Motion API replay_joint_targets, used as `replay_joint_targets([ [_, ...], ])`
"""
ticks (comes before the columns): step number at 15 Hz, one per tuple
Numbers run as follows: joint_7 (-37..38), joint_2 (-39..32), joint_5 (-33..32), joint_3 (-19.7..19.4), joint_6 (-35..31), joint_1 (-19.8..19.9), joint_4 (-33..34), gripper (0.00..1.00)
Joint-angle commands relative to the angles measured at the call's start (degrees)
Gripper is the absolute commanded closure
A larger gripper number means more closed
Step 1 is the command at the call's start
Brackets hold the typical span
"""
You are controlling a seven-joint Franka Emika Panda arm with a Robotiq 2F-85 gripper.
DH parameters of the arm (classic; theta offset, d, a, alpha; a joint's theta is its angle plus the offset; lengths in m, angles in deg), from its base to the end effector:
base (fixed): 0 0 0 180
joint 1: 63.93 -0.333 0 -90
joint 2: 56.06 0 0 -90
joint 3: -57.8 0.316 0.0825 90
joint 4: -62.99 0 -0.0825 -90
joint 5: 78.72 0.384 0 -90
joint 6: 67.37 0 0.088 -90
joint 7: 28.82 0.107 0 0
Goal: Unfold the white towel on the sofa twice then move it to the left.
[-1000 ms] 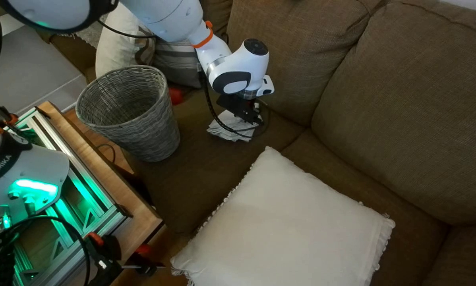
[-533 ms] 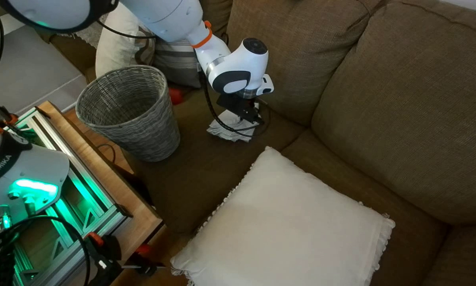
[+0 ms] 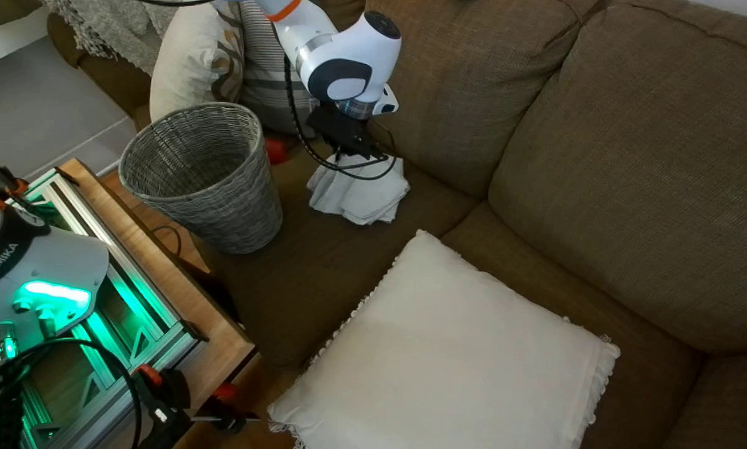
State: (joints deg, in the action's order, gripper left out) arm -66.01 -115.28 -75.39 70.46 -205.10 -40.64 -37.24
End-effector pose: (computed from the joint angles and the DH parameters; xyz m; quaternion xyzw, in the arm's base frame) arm 0.5676 -0.0984 -0.0259 -0.9626 -0.1663 0.1154 0.1800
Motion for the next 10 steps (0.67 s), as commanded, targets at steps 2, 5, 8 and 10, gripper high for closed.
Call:
replay_joint_targets([
  [2,-1.7,-0.4,2.3,2.1,4.2,-2.6,0.3,0.68],
  [5,-1.2,-0.5,3.8,2.6,4.2,-4.1,-0.1,0.51],
  [8,-1.7,2.0,5.2,2.4,1.5,-3.7,-2.9,0.29],
  [10,-1.5,5.0,3.7,-0.6,-2.4,-3.5,-5.3,0.16],
])
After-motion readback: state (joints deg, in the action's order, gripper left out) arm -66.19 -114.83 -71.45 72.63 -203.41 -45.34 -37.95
